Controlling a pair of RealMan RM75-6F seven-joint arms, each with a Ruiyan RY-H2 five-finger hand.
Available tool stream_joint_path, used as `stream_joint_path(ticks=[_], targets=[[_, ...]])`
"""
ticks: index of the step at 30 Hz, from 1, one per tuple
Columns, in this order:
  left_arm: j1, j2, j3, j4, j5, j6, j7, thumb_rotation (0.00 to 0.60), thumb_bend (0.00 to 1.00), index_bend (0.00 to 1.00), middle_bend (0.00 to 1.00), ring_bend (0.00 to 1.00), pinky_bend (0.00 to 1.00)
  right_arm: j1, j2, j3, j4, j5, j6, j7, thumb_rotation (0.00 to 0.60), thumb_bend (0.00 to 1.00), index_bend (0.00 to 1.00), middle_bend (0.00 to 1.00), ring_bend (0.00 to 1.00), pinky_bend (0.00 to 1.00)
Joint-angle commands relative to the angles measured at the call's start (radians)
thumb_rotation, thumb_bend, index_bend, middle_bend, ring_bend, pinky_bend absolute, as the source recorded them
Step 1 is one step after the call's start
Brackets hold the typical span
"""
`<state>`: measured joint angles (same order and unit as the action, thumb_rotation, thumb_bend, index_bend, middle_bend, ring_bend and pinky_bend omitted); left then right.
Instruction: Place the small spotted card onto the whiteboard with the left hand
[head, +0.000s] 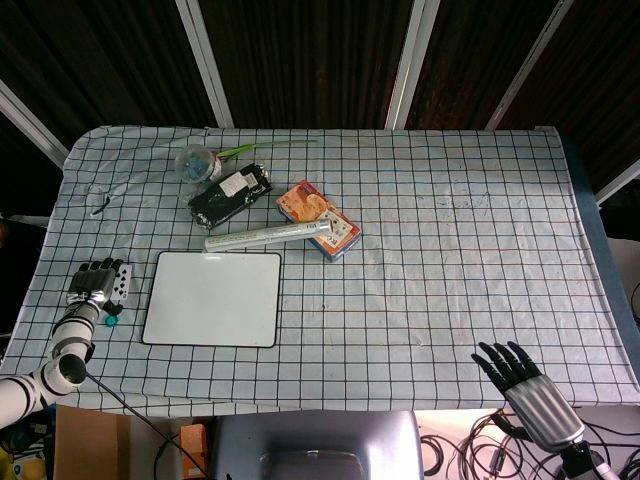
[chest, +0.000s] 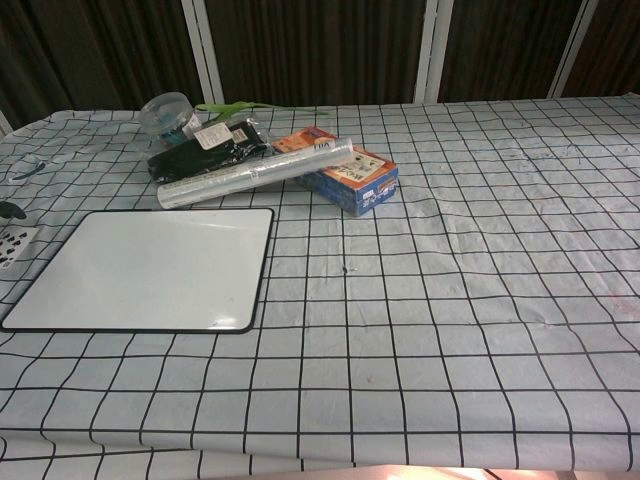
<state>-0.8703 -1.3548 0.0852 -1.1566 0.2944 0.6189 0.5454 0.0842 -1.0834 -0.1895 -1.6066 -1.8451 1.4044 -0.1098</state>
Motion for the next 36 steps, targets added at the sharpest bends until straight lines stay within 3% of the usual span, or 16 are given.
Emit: stream_joint_path(ticks=[1, 15, 36], targets=[[-0.001, -0.004, 0.003, 0.000, 0.004, 0.008, 0.003, 0.600, 0.31, 0.00, 0.00, 0.00, 0.00, 0.000, 0.001, 0.000, -0.001, -0.001, 0.001, 0.001, 0.600, 0.17, 0.00, 0.00, 0.00, 0.00], [-0.027, -0.066, 0.042, 0.029, -0.077, 0.090, 0.142, 0.600, 0.31, 0.00, 0.00, 0.00, 0.00, 0.001, 0.006, -0.001, 0.001, -0.007, 0.008, 0.015, 0.600, 0.17, 0.00, 0.00, 0.00, 0.00], [-0.017, -0.125, 0.016, 0.118, -0.128, 0.067, 0.227, 0.600, 0.31, 0.00, 0.00, 0.00, 0.00, -0.005, 0.011, 0.000, 0.005, -0.007, 0.023, 0.028, 0.600, 0.17, 0.00, 0.00, 0.00, 0.00]])
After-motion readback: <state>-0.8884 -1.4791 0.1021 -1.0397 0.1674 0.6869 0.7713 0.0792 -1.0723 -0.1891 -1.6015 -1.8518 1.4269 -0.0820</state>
